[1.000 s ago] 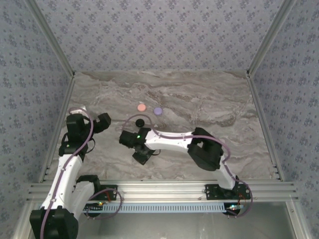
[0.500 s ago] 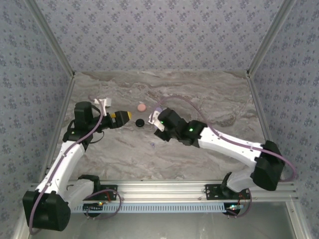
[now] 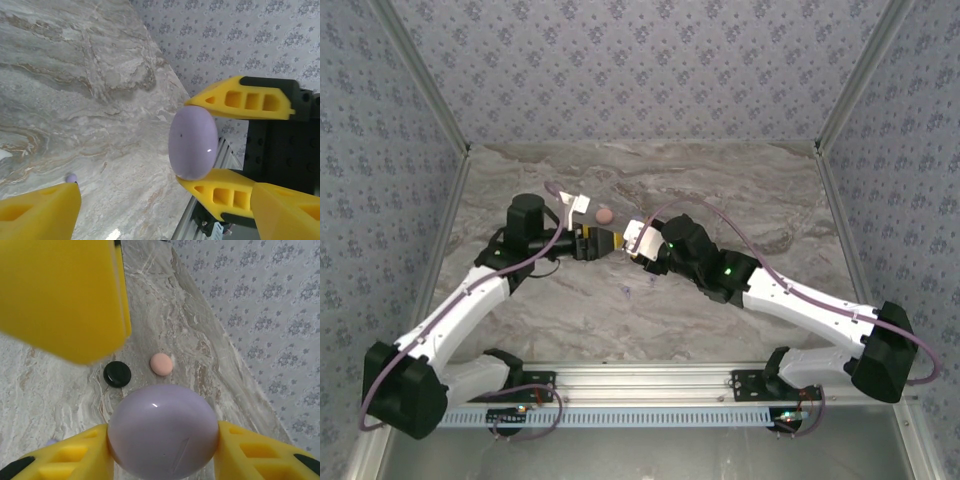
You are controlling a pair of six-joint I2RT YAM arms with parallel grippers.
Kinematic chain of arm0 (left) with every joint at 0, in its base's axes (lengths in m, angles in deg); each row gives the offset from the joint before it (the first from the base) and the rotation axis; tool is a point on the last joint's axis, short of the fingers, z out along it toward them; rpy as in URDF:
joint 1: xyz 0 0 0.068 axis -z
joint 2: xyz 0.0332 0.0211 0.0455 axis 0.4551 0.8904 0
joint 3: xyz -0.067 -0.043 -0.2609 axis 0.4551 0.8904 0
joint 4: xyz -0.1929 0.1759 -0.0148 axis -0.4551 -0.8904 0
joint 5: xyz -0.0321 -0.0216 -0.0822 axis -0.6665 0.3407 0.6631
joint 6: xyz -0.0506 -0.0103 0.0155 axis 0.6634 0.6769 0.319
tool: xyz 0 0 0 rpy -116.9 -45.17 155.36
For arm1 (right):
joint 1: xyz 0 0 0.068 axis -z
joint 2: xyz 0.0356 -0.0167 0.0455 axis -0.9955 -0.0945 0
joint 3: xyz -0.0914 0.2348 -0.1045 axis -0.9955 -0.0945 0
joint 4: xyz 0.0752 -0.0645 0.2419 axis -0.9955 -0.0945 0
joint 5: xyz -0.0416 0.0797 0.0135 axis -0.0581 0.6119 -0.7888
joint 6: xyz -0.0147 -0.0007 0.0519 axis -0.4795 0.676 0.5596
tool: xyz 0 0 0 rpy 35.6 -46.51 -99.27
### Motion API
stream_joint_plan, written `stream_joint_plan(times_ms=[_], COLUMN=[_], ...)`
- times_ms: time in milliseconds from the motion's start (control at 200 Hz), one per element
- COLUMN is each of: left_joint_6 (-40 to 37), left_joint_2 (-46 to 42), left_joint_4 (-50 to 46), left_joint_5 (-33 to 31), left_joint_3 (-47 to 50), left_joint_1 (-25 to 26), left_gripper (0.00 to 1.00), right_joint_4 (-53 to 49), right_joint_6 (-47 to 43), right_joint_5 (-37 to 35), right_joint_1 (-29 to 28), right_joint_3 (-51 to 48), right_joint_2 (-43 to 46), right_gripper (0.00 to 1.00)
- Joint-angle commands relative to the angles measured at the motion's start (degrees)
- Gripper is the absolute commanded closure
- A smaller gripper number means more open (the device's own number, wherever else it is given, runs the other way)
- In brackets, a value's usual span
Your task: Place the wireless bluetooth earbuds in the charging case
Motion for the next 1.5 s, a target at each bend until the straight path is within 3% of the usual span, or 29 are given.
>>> stream_joint_plan(times_ms=[0, 280, 760, 889, 1024, 1164, 1319, 1494], left_joint_6=[0.26, -1.01, -2.4, -2.95, -3.18, -3.04, -2.57, -6.25], left_joint_2=[1.82, 3.65, 7.12, 6.86, 6.2, 4.69, 1.52, -2.68], left_joint_4=[4.27, 4.63, 3.76, 3.23, 4.11, 8.65, 23.02, 39.38], left_joint_5=[-0.14, 0.36, 2.29, 2.47, 1.81, -2.22, -9.51, -16.73], left_joint_3=[-2.95, -4.43, -6.01, -5.95, -5.49, -3.48, 3.0, 9.94], left_joint_1=[1.68, 4.0, 5.72, 5.86, 5.88, 5.94, 6.33, 8.49], left_gripper=[0.16, 0.29, 0.62, 0.73, 0.76, 0.85, 0.96, 0.97], right_joint_4=[1.83, 1.38, 1.19, -0.79, -3.11, -5.18, -3.67, 7.12], right_joint_6=[-2.56, -3.07, -2.43, -0.5, 1.96, 4.56, 10.91, 26.46], right_joint_5=[0.81, 0.74, 1.01, 1.92, 3.84, 10.16, 21.53, 36.04], right_joint_1=[0.25, 0.3, 0.46, 1.61, 2.84, 5.2, 10.47, 19.91], right_joint_3=[0.33, 1.55, 2.25, 3.45, 4.81, 4.6, 0.58, -5.91], right_joint_2=[0.74, -0.58, -1.48, -1.47, -0.41, 2.94, 9.65, 17.32], right_gripper=[0.51, 0.51, 0.5, 0.46, 0.35, 0.19, 0.02, 0.0])
